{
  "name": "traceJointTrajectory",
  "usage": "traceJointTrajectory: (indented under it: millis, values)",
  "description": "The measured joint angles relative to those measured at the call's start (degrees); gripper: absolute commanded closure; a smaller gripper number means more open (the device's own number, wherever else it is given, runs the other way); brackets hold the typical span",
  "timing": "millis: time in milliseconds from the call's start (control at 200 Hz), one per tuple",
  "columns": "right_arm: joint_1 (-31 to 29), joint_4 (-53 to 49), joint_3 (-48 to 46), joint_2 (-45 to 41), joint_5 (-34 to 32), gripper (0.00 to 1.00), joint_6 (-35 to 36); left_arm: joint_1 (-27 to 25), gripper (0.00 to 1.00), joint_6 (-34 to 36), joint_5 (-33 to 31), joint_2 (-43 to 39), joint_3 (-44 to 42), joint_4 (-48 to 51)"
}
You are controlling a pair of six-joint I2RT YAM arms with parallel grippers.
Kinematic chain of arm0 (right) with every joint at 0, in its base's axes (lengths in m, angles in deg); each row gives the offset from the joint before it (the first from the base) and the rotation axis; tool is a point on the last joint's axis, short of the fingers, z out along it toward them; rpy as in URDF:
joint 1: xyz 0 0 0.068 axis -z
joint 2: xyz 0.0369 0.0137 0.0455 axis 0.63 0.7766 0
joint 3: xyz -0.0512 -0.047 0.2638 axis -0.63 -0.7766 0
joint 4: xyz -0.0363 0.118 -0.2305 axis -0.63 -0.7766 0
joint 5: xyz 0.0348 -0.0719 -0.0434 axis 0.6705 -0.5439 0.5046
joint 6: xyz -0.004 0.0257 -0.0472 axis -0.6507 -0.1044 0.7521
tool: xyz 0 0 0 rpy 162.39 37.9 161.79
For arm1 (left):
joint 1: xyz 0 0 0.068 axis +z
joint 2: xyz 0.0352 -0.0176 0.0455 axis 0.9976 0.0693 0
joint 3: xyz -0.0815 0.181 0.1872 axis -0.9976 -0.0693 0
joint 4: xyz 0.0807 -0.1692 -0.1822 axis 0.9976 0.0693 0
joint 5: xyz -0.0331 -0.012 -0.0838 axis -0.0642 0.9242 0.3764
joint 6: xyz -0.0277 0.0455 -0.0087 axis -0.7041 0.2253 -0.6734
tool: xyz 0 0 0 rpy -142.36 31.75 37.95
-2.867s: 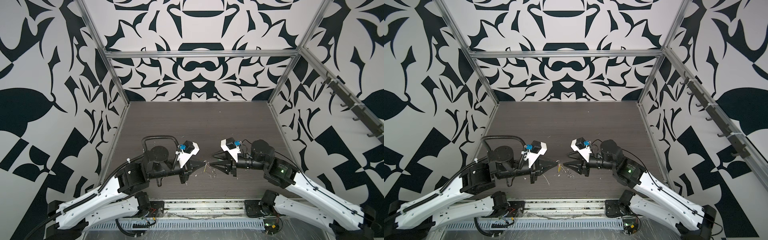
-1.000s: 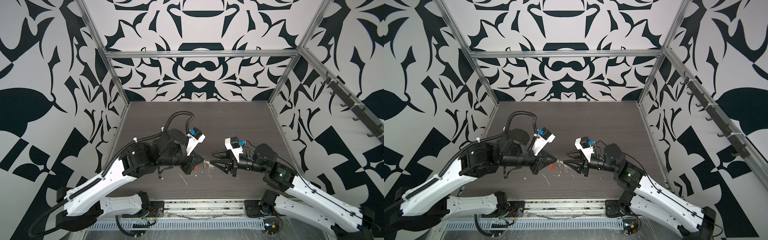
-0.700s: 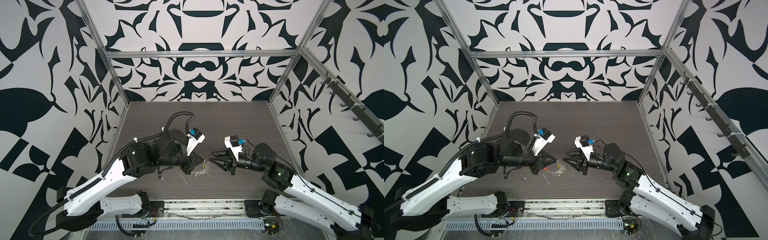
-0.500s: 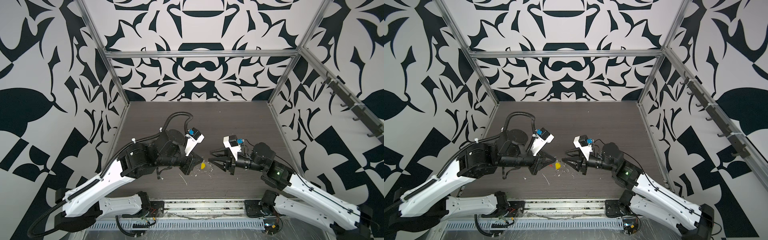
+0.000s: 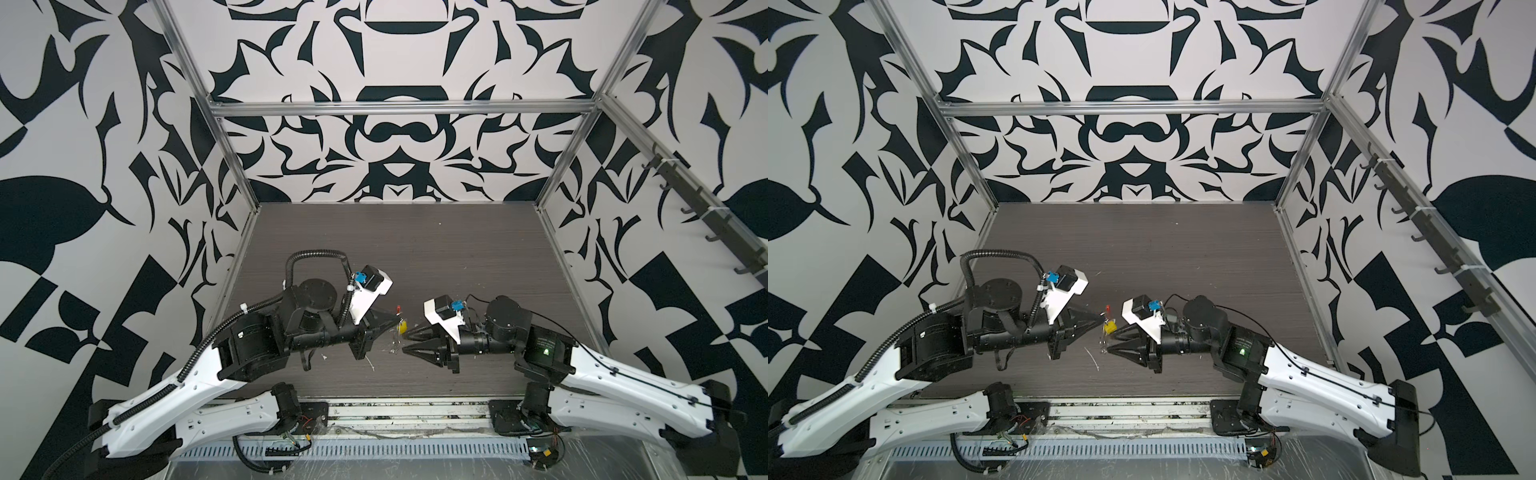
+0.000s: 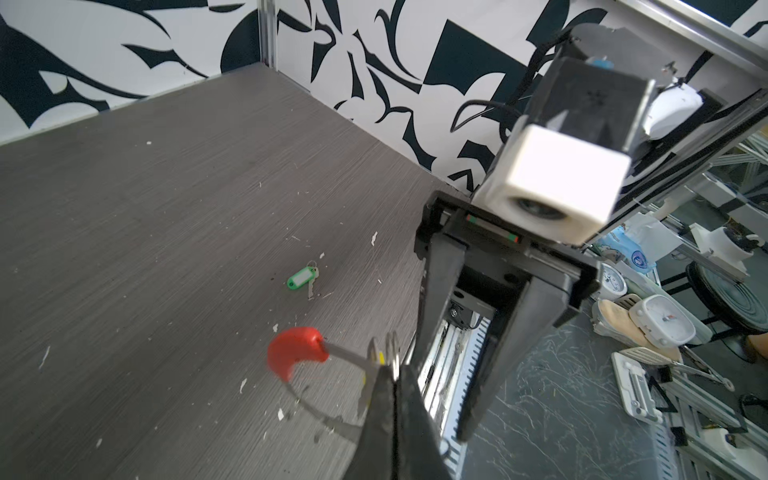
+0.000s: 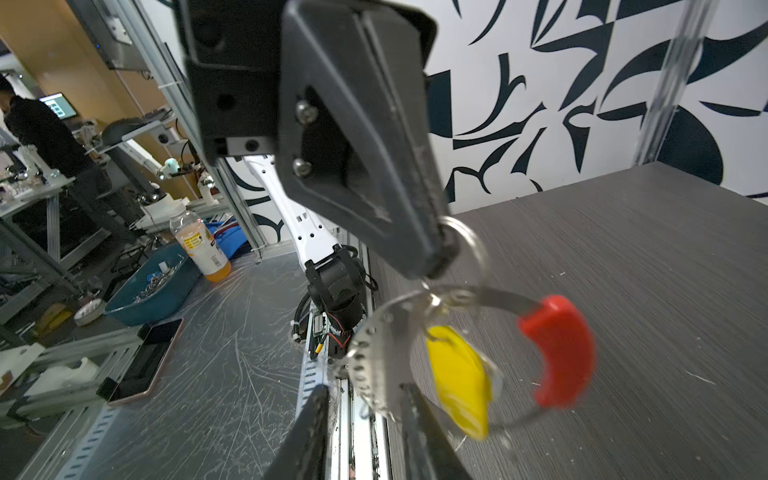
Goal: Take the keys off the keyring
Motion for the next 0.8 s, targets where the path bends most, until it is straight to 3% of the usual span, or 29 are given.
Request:
traceJointTrajectory:
  millis: [380,800]
  values:
    - [-3.69,-0.9,0.83,-1.18,-6.21,0.63,2.84,0.0,1.0,7.74,3.19,-12.72,-21.24,-25.44]
    - [-4.28,-0.87,0.13,-10.01,-13.88,0.62,2.97,0.0,1.0,11.45,8.09,-13.4,-28.39,-44.52]
